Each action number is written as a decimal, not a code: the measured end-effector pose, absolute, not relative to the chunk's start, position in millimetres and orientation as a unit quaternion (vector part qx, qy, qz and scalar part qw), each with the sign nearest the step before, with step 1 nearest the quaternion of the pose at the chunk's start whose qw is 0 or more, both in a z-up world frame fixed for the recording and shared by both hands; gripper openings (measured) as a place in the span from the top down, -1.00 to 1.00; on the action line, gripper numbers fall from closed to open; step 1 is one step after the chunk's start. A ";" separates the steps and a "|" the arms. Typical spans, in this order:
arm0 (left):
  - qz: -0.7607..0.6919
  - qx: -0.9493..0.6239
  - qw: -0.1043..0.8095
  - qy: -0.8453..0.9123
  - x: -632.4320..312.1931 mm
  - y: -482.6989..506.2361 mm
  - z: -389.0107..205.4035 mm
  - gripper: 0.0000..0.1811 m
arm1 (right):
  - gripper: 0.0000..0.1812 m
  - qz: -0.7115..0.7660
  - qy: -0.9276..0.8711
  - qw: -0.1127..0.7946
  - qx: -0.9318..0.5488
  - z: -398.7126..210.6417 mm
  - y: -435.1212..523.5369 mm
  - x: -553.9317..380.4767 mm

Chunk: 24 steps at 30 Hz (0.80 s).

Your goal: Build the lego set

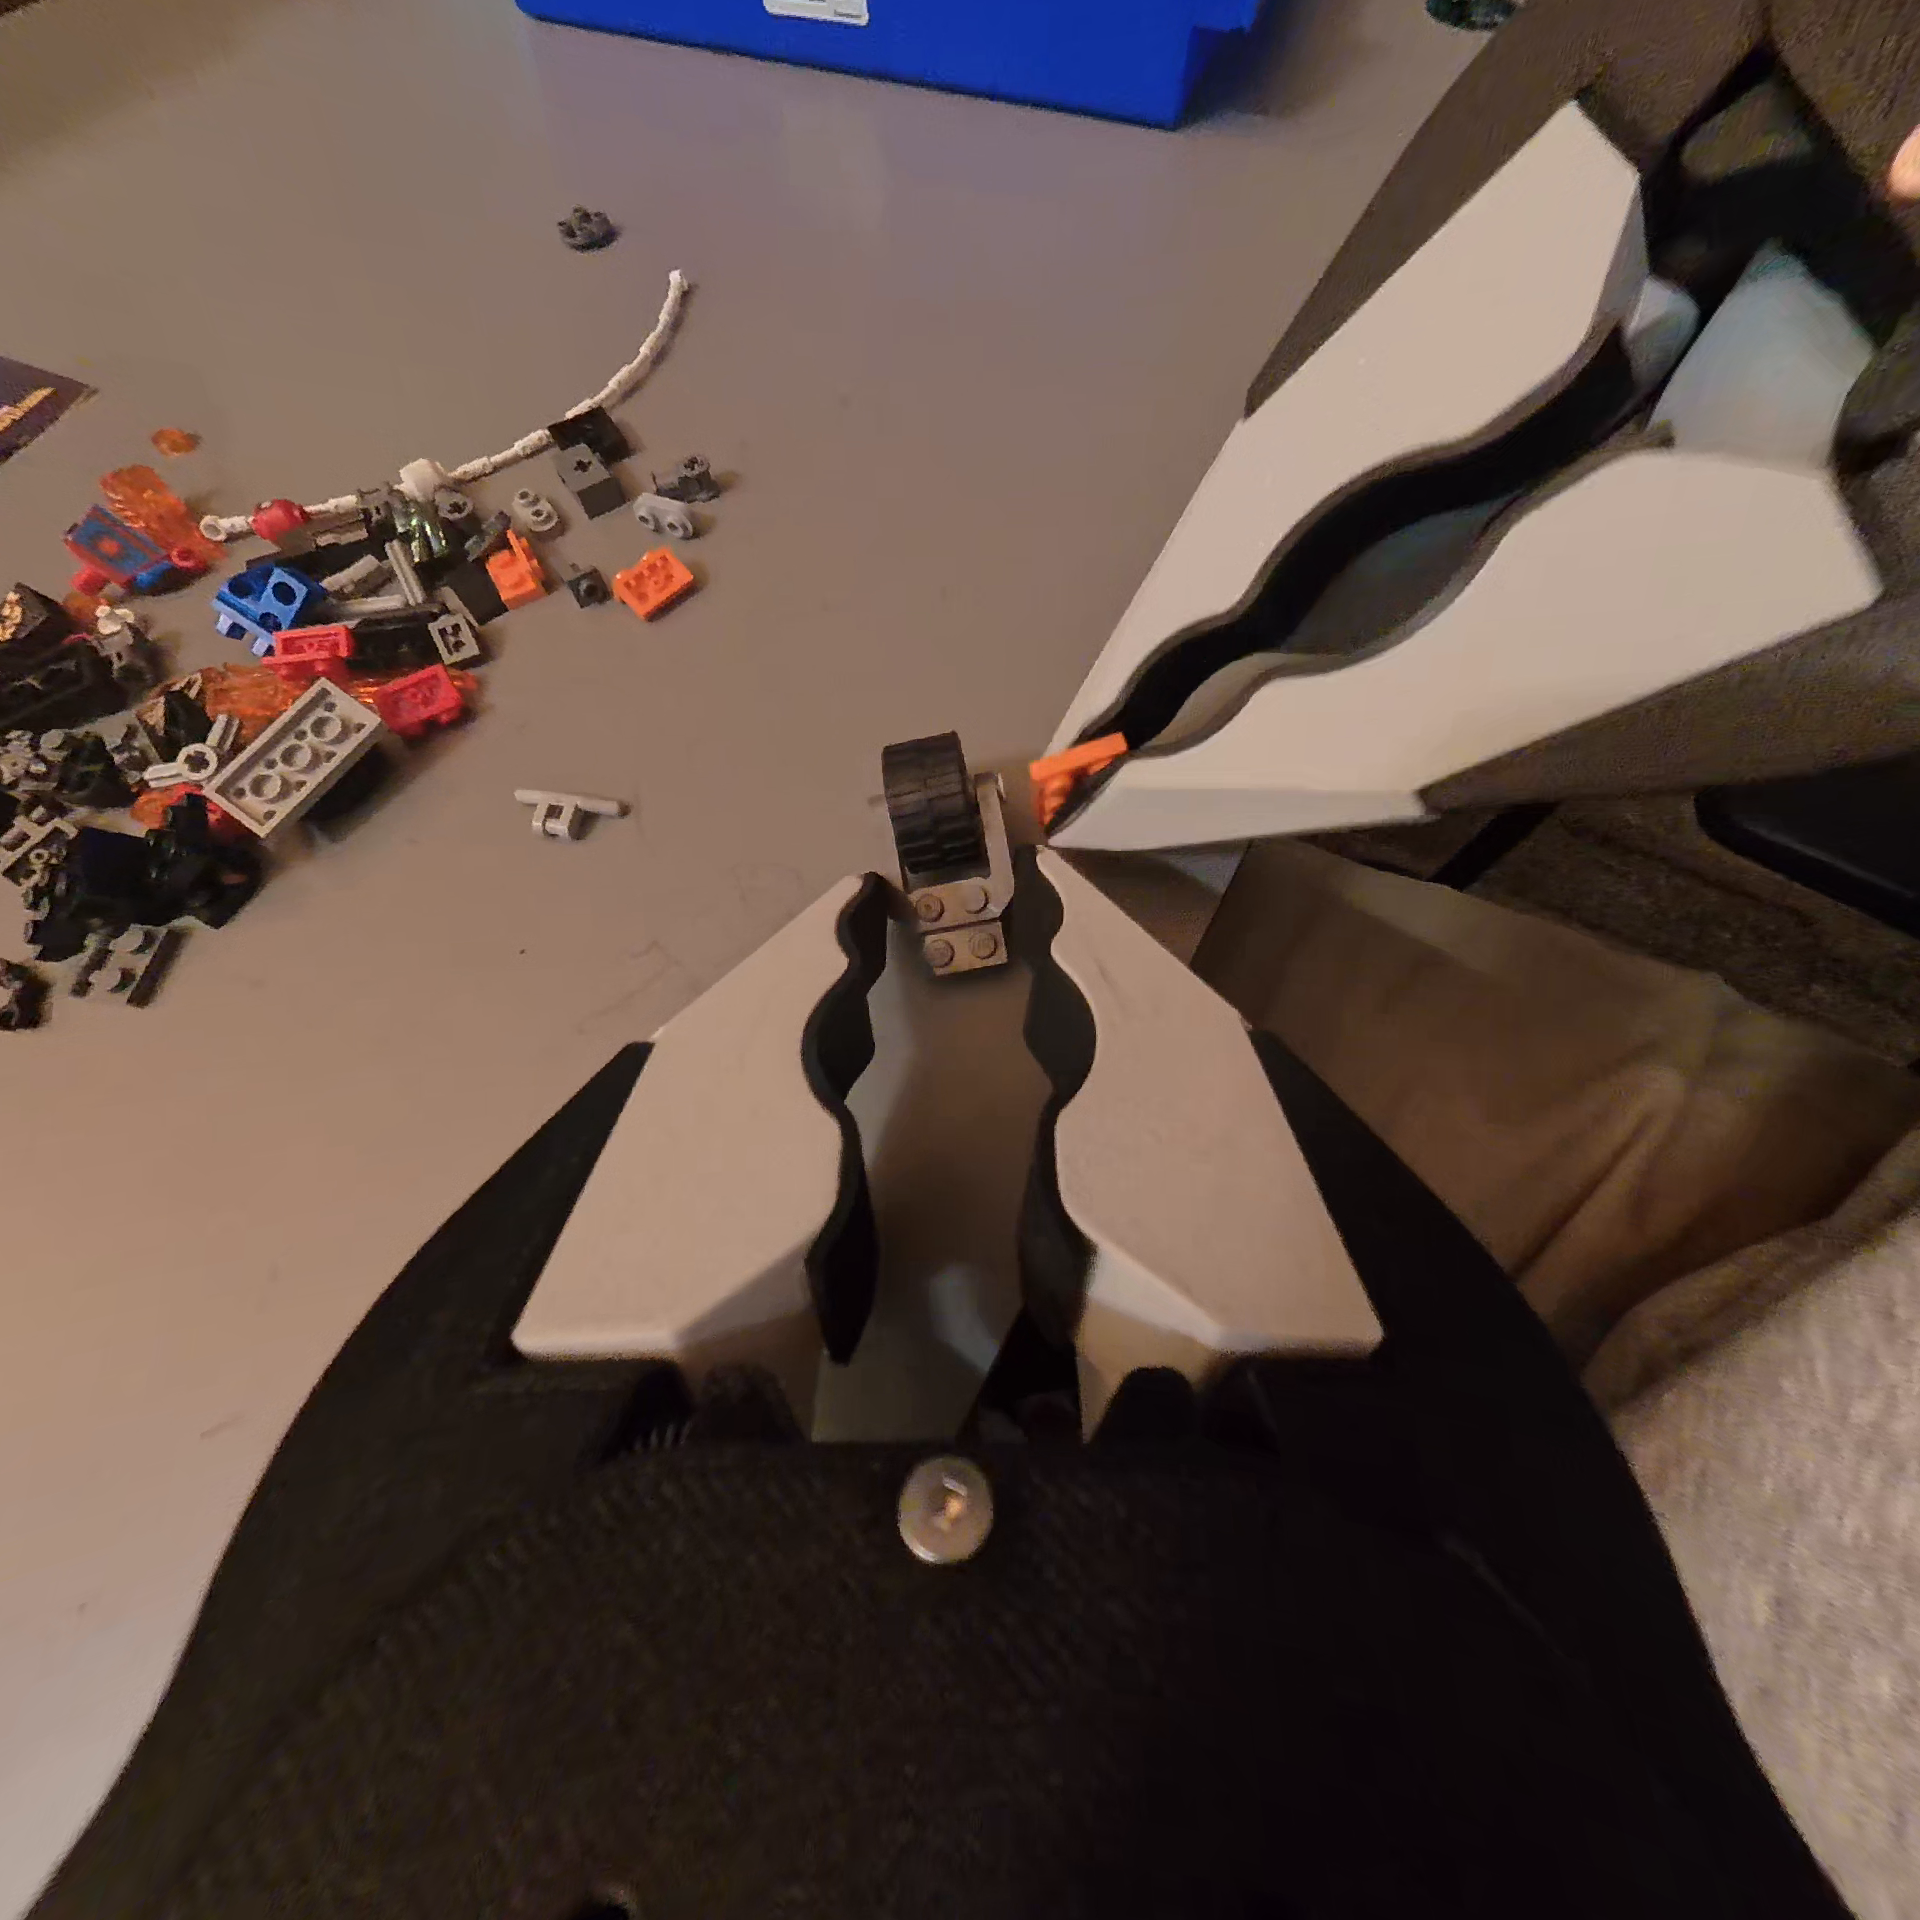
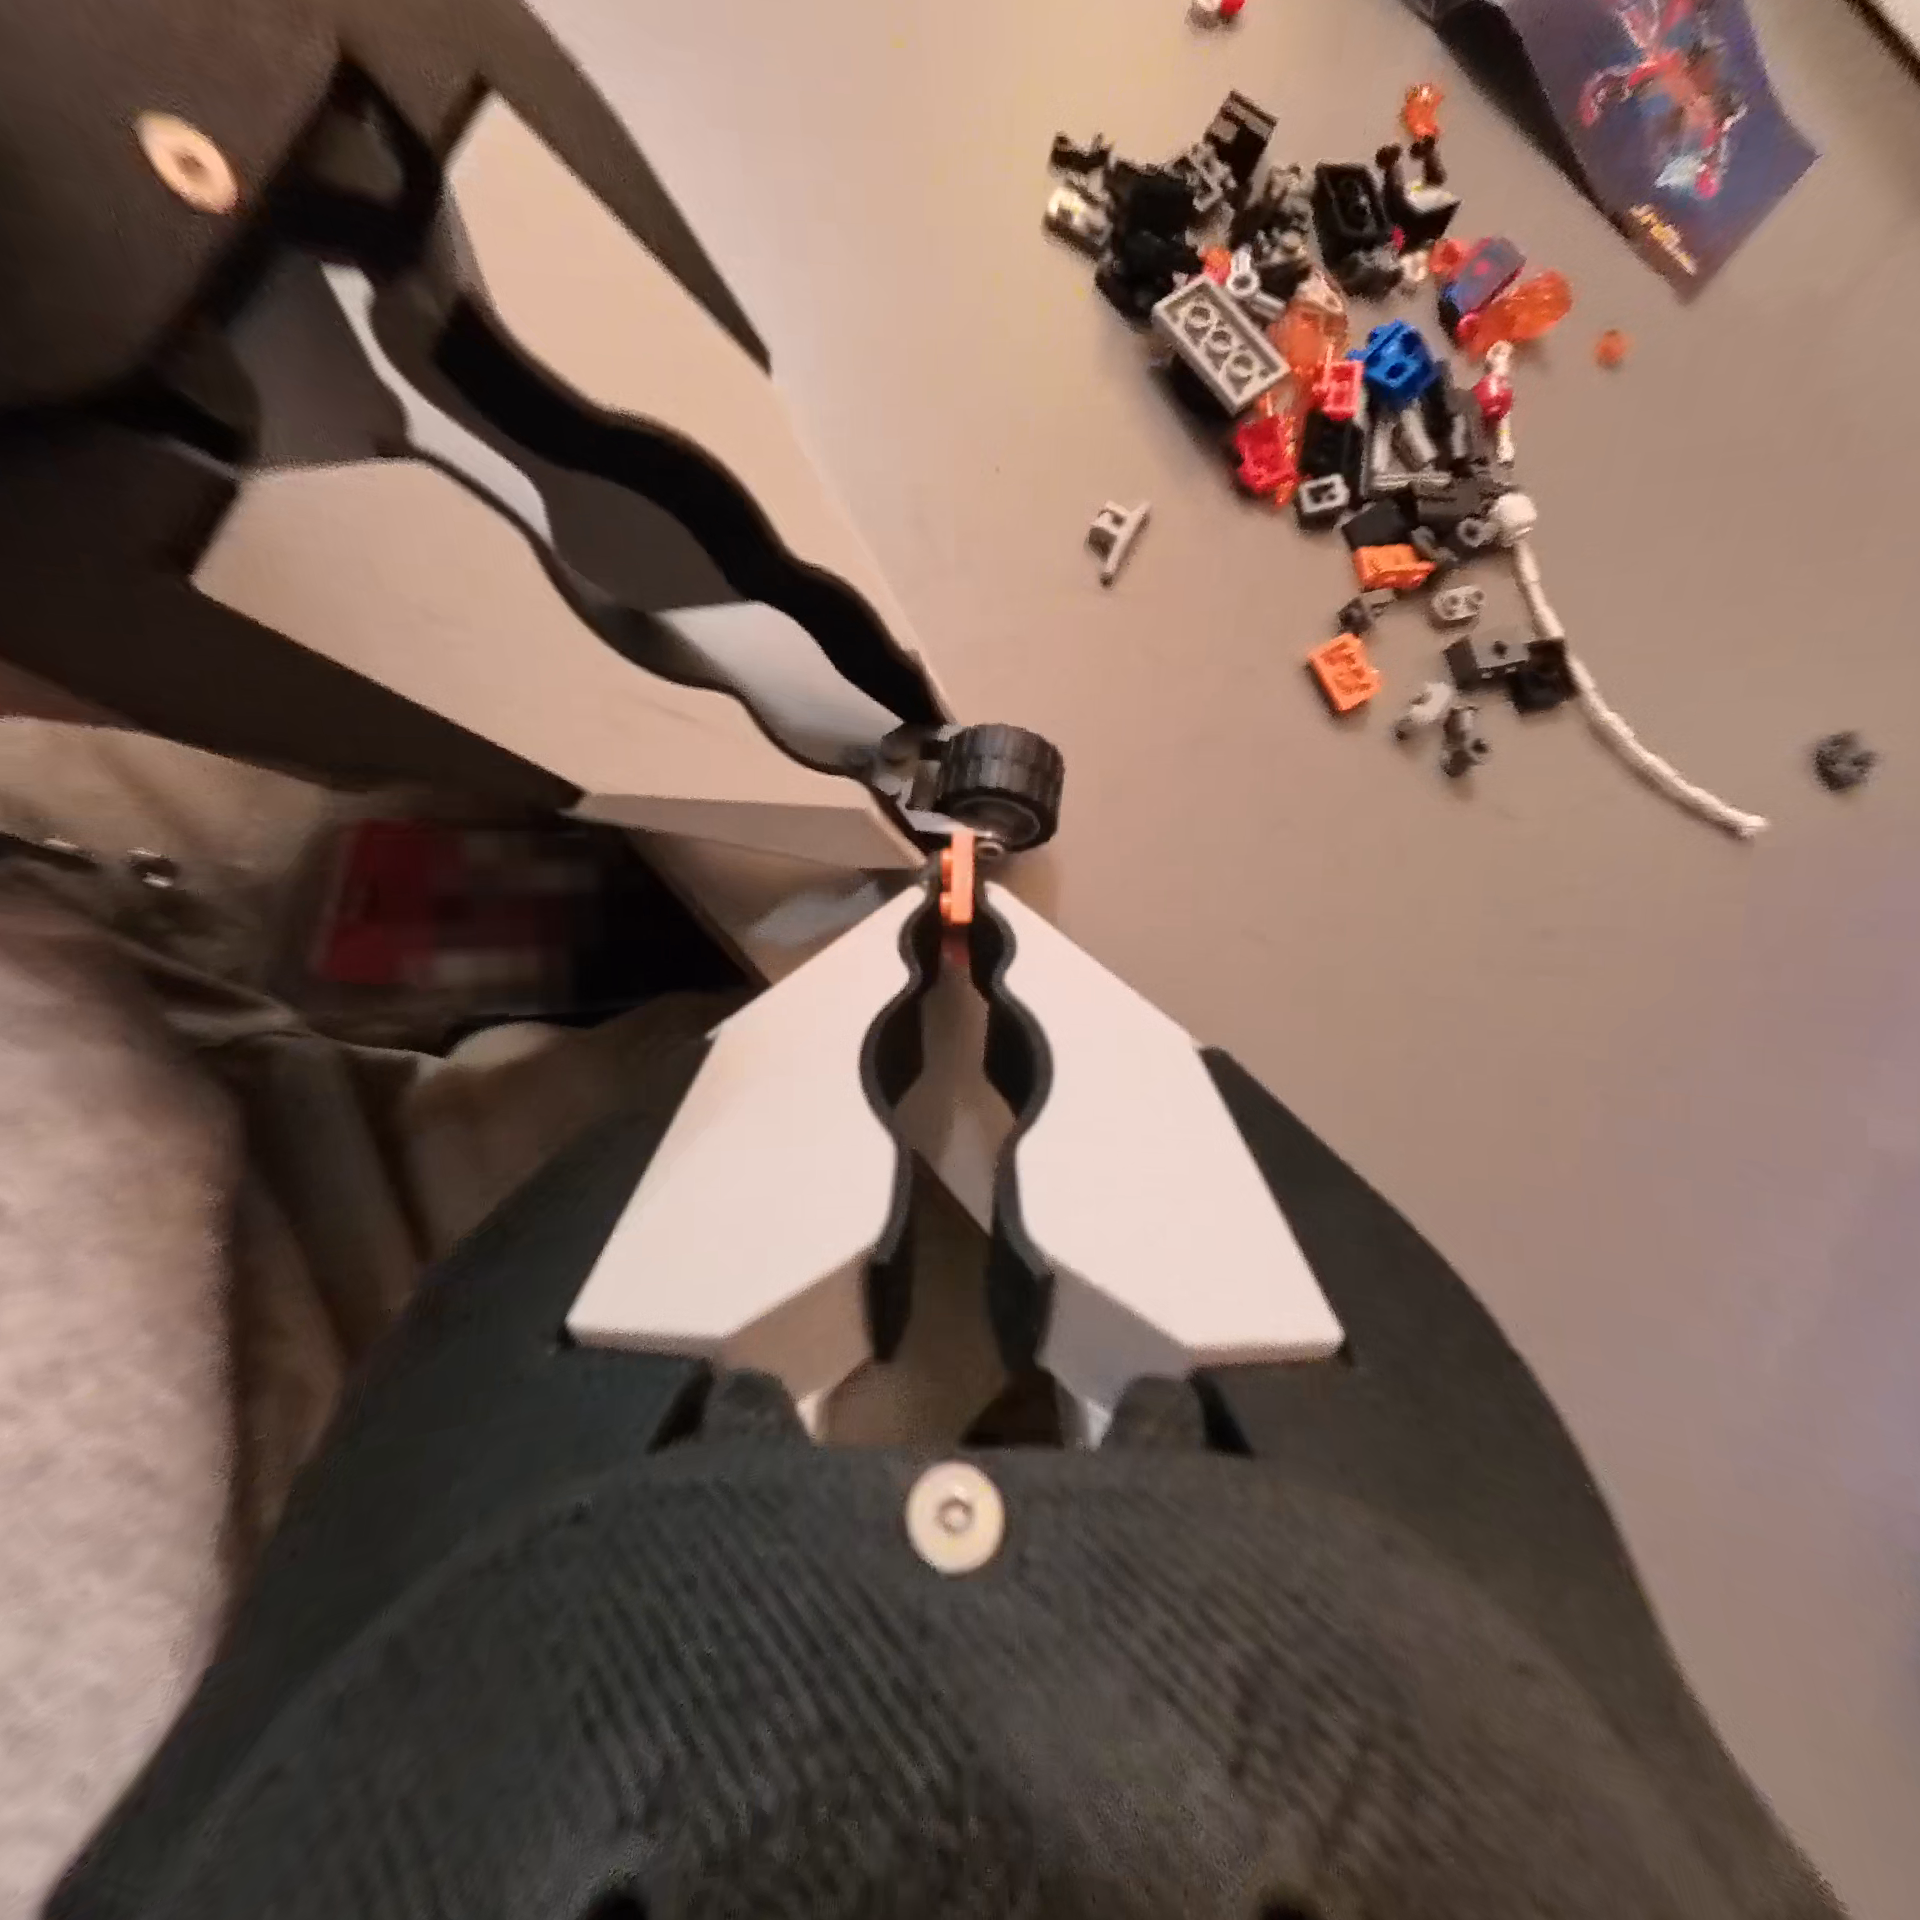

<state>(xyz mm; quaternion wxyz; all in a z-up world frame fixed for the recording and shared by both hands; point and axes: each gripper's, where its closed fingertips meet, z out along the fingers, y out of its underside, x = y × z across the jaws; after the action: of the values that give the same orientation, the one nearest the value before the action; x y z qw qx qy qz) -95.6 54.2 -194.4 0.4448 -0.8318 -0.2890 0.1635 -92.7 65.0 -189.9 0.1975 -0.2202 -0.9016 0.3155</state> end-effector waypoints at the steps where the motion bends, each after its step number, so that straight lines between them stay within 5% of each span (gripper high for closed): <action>1: 0.164 -0.830 0.448 -0.289 -95.7 54.2 -193.5 0.71 | 0.97 0.305 -0.905 0.209 -0.211 -192.3 64.5 -93.2; 24: 0.280 -0.797 0.475 -0.247 -90.6 38.9 -186.1 0.71 | 0.96 0.387 -0.872 0.218 -0.206 -189.4 48.5 -90.5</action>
<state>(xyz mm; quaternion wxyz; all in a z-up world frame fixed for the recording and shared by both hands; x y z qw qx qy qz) -90.6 38.9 -186.1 0.4748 -0.7972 -0.2468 0.2797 -90.5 48.5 -189.4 0.2183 -0.2065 -0.8718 0.3869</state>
